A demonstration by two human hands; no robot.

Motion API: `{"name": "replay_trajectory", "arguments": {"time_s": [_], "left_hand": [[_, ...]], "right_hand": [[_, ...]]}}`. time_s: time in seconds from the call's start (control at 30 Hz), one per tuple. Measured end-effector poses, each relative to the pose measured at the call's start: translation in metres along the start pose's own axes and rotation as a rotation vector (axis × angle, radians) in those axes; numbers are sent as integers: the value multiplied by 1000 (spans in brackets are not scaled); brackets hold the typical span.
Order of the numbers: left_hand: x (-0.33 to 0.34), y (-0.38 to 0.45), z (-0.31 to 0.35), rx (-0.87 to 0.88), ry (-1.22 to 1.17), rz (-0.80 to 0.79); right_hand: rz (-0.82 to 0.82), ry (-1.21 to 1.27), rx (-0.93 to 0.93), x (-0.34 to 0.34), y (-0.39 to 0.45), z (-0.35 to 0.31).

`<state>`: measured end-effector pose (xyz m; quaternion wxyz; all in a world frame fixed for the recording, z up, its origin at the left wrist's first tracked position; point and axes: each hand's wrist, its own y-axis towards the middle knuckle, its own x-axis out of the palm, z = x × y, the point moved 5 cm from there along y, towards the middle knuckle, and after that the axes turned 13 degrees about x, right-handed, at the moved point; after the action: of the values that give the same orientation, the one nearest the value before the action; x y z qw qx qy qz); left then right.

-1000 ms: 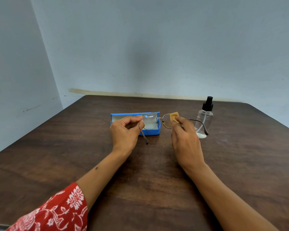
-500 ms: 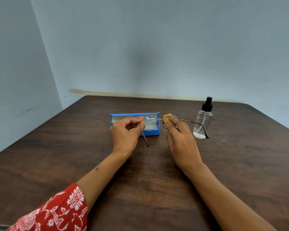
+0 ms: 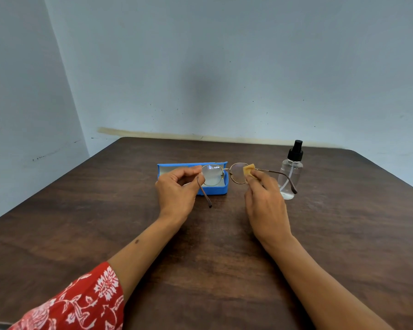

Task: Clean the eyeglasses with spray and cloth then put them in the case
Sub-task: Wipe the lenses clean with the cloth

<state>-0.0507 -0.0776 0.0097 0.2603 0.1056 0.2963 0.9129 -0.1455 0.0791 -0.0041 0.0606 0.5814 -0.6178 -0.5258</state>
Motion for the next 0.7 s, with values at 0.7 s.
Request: {"name": "replay_trajectory", "arguments": {"time_s": [0.7], "left_hand": [[-1,1,4,38,42,-16]], "right_hand": [[-9,-41,-41,-1,-1,-5]]}}
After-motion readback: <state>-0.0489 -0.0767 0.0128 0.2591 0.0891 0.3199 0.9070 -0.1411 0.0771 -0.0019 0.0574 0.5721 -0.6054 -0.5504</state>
